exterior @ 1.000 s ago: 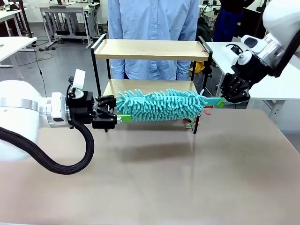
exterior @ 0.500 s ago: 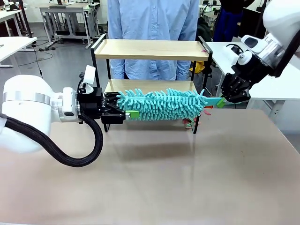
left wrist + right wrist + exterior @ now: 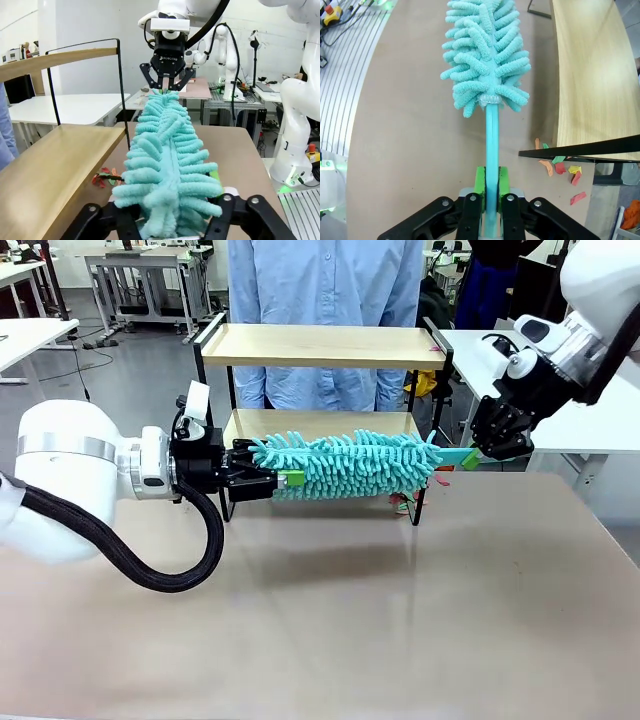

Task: Clean the shelf.
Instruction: Hand the Duster back to the human.

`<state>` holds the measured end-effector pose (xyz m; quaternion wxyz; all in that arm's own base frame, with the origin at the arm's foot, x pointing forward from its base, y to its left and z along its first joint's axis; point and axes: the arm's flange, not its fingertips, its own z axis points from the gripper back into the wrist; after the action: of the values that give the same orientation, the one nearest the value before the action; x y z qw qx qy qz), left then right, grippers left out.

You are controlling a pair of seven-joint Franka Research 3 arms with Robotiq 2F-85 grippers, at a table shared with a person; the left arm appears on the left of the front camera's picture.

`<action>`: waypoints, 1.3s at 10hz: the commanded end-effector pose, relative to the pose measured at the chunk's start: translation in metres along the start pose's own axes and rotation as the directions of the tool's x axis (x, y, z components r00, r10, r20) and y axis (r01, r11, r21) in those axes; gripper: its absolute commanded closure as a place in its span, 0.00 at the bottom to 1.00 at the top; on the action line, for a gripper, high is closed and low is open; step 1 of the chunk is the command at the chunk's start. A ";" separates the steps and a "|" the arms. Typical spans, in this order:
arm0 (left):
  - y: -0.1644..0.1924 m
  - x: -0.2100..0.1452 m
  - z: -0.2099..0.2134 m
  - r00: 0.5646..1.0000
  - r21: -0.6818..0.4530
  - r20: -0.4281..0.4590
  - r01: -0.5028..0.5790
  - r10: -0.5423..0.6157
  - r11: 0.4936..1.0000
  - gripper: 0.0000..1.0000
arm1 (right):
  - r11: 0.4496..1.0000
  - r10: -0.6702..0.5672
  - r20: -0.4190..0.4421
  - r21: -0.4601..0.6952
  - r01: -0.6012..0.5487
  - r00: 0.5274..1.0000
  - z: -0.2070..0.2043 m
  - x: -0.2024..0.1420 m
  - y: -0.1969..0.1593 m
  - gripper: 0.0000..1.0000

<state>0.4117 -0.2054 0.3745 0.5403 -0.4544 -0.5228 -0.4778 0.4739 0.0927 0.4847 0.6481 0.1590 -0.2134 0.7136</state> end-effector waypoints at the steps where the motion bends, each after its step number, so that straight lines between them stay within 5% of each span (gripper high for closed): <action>1: 0.000 0.002 0.000 1.000 -0.032 0.000 0.012 -0.012 0.999 1.00 | 1.000 -0.009 0.020 -0.013 0.009 1.000 0.002 0.002 0.002 0.87; 2: -0.001 0.003 0.000 1.000 -0.041 -0.010 0.012 -0.012 0.999 0.85 | 1.000 -0.009 0.020 -0.013 0.009 1.000 0.002 0.002 0.002 0.87; 4: -0.003 0.003 0.001 0.999 -0.041 -0.026 0.021 -0.022 0.999 1.00 | 1.000 -0.009 0.020 -0.013 0.009 1.000 0.002 0.002 0.002 0.87; 7: -0.005 0.006 0.005 0.999 -0.051 -0.044 0.000 -0.002 0.999 1.00 | 1.000 -0.009 0.020 -0.013 0.009 1.000 0.002 0.002 0.002 0.87; 8: -0.004 0.004 0.002 0.991 -0.117 -0.081 -0.115 0.106 0.986 1.00 | 1.000 -0.009 0.020 -0.013 0.009 1.000 0.002 0.002 0.002 0.87; 9: -0.001 0.001 0.002 0.999 -0.021 -0.028 0.014 -0.015 1.000 1.00 | 1.000 -0.009 0.020 -0.013 0.009 1.000 0.002 0.002 0.002 0.87; 10: -0.001 0.001 0.002 0.999 -0.021 -0.028 0.014 -0.015 1.000 1.00 | 1.000 0.001 0.001 0.009 -0.001 1.000 -0.001 0.001 0.001 0.71; 11: -0.001 0.001 0.002 0.999 -0.021 -0.028 0.014 -0.015 1.000 1.00 | 1.000 -0.026 0.077 0.011 0.026 0.997 0.013 0.003 0.000 0.29; 13: -0.001 0.001 0.002 0.999 -0.021 -0.028 0.014 -0.015 1.000 1.00 | 0.996 -0.093 0.233 0.013 0.092 0.968 0.046 0.001 0.001 0.00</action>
<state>0.4111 -0.2017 0.3753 0.5463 -0.4534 -0.5025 -0.4934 0.4712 0.0840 0.5082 0.6501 0.2149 -0.2462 0.6860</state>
